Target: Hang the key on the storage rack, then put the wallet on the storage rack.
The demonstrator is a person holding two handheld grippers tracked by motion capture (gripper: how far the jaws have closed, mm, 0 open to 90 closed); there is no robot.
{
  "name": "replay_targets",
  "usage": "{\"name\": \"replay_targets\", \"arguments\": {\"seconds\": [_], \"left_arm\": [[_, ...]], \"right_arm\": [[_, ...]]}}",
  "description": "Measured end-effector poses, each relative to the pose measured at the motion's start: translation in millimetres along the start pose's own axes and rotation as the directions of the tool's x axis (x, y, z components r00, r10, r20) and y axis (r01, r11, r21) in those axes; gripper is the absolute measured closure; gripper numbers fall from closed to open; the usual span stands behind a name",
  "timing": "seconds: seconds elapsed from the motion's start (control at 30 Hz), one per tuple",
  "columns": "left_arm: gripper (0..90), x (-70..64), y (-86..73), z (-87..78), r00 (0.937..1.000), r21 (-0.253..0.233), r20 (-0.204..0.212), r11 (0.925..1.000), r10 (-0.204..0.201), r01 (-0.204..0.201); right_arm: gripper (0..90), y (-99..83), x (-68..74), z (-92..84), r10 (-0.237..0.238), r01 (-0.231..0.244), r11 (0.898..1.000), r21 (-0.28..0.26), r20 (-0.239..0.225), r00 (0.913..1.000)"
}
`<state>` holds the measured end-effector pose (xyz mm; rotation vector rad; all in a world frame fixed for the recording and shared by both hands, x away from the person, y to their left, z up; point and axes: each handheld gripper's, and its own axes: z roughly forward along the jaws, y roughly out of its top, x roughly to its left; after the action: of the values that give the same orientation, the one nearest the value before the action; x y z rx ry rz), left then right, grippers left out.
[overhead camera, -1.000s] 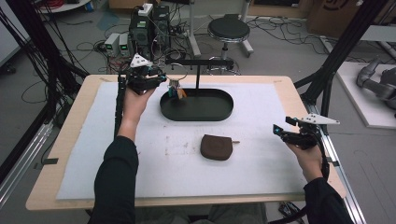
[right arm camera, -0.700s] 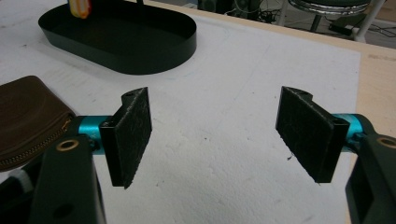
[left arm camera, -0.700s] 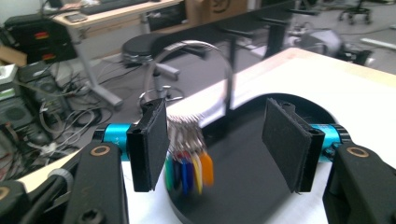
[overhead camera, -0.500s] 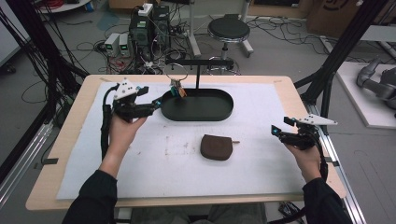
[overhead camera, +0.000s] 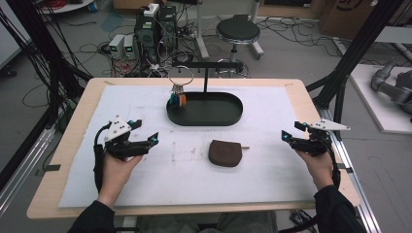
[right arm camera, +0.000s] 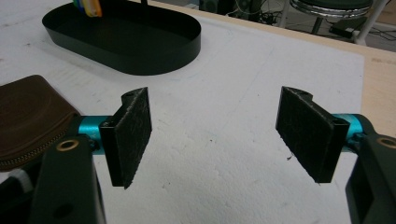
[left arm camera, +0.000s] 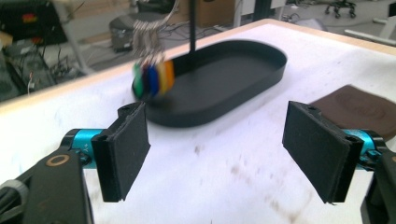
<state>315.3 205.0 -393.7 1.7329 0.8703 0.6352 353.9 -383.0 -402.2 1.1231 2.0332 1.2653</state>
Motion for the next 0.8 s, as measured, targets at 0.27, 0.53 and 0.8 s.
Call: {"name": "replay_targets", "arguments": {"seconds": [0.27, 0.53, 0.8], "left_arm": [[22.6, 14.0, -11.0, -14.6, 0.9980, -0.019, -0.057, 0.9995, -0.027, 0.026], [22.6, 12.7, -11.8, -19.2, 0.9949, -0.028, -0.100, 0.9995, -0.016, 0.013], [22.7, 8.7, -9.3, -10.7, 0.9948, -0.046, -0.102, 0.9988, 0.008, -0.013]], "right_arm": [[27.2, 2.0, 2.2, 4.7, 0.012, -0.012, 1.000, -0.009, 0.004, 0.9999], [27.2, 2.0, 3.2, 3.8, 0.010, -0.010, 1.000, -0.011, 0.006, 0.9999], [27.2, 0.7, 3.4, -2.9, 0.009, -0.009, 1.000, -0.020, 0.003, 1.0000]]}}
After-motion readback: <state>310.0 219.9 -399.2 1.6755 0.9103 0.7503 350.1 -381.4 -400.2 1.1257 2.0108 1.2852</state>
